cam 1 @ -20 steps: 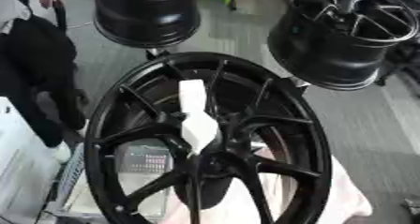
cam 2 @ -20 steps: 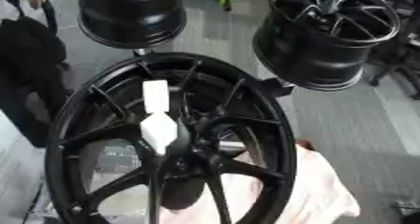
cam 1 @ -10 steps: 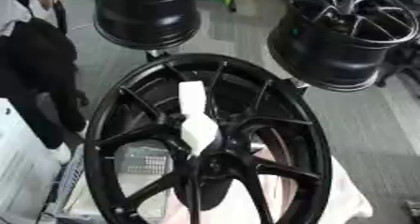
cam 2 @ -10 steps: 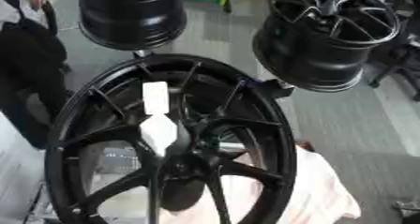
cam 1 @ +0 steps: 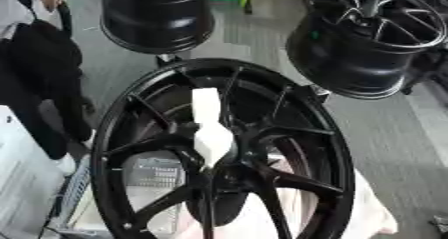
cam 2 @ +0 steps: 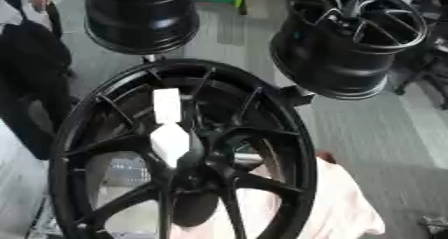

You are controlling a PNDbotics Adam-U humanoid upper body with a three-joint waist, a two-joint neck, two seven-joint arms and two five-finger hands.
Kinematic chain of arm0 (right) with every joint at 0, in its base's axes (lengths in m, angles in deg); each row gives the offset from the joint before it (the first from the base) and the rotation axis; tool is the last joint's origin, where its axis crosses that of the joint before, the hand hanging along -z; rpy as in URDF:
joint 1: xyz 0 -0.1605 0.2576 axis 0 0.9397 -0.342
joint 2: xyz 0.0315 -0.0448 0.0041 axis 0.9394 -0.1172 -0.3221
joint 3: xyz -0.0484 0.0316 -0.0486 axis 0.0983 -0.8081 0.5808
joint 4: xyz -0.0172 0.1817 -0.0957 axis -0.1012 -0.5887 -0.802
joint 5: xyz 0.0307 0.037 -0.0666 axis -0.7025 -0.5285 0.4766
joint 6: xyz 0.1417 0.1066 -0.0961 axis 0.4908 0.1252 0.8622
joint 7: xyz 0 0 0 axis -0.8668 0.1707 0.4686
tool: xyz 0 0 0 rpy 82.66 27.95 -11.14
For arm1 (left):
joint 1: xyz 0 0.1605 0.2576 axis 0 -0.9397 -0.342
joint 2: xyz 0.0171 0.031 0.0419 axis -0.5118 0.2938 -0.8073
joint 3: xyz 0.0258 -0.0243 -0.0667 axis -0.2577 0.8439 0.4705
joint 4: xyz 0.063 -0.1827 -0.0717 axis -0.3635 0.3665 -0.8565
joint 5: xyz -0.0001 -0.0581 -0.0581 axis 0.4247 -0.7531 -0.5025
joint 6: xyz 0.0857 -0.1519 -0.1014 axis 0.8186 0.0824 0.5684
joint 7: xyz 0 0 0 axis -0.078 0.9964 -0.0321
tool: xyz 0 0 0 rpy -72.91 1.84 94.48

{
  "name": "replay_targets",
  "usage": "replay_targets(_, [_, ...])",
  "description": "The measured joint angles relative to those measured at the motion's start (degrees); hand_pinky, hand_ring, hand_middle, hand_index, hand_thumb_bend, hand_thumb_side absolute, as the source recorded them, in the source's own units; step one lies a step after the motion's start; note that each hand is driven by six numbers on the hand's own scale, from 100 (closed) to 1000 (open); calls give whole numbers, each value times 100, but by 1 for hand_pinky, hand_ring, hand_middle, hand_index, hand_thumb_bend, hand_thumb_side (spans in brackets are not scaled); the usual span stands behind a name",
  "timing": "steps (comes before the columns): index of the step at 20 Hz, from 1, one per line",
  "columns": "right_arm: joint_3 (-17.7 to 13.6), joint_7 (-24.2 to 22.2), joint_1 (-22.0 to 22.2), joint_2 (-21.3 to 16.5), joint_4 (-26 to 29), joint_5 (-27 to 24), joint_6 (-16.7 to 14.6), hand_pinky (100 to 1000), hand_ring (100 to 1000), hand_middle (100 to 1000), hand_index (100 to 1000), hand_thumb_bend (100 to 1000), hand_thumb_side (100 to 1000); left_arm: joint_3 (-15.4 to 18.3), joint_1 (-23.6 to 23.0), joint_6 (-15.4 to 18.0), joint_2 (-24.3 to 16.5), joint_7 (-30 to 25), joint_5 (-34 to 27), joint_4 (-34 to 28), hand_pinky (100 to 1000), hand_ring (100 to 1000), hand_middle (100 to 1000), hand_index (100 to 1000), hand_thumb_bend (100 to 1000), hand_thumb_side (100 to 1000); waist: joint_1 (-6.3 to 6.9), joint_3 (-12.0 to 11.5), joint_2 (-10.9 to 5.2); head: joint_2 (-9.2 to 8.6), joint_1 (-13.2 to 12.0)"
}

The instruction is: Pull the pin out of the wheel hub.

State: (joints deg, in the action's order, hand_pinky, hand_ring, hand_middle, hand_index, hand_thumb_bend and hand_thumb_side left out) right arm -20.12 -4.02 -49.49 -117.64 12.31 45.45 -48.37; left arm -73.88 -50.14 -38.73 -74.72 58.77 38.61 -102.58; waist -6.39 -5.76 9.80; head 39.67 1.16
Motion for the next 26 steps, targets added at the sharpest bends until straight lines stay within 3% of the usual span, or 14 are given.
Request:
replay_targets(5, [-4,288,-31,0,-10,103,214,910,928,880,943,100,661,0,-6,-3,0,-3,0,0,778,956,747,814,109,695,-1,2,-2,0,-3])
replay_targets(13, [-31,487,-30,0,-3,4,415,884,890,815,899,100,605,0,-15,-7,0,-7,0,0,778,956,747,813,109,695,-3,2,-16,1,-24])
replay_targets(19, [74,234,-31,0,341,-403,331,851,803,808,890,100,636,0,-22,-6,0,-9,1,0,778,956,748,813,108,694,2,-4,-19,6,-23])
replay_targets(24, [226,-80,-33,0,896,-885,199,848,789,796,885,100,594,-1,-22,13,0,-33,1,0,779,956,748,814,105,693,12,-6,-19,9,-20])
replay_targets(25, [259,-126,-31,0,1024,-977,162,846,782,790,882,100,527,-1,-22,13,0,-36,1,0,779,956,748,814,105,693,15,-6,-19,10,-19])
replay_targets(26, [290,-171,-28,0,1151,-1052,128,843,774,788,878,100,538,-1,-22,13,0,-39,1,0,779,956,748,814,104,694,19,-8,-18,10,-21])
